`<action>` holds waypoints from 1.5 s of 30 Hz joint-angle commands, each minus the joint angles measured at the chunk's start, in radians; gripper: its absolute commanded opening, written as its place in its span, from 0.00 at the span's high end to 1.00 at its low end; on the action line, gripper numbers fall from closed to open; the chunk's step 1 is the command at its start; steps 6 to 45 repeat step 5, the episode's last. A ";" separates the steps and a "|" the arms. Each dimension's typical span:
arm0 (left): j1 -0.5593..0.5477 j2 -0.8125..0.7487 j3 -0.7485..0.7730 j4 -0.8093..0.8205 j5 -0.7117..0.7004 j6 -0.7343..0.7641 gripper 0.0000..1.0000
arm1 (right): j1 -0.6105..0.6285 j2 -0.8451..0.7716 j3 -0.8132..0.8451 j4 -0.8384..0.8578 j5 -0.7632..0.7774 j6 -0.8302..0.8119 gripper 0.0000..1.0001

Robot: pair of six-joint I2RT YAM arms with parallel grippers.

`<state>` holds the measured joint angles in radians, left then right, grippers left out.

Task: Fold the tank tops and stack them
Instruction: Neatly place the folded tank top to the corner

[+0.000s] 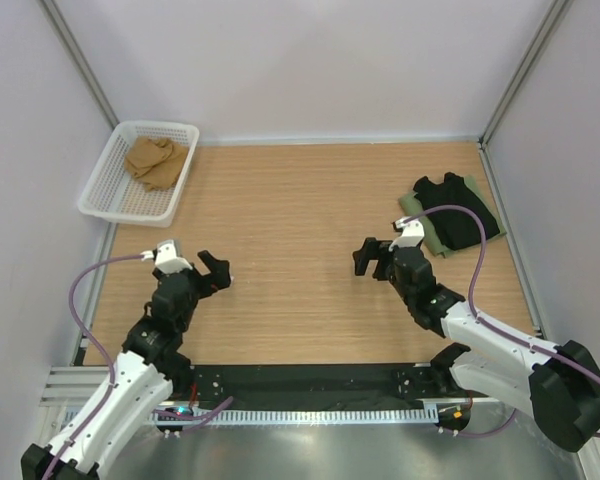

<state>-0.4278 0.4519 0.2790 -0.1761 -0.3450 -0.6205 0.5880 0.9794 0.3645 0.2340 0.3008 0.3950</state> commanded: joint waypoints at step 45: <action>-0.002 0.016 0.003 0.035 -0.015 0.002 0.00 | 0.006 -0.040 -0.013 0.073 0.014 -0.001 0.00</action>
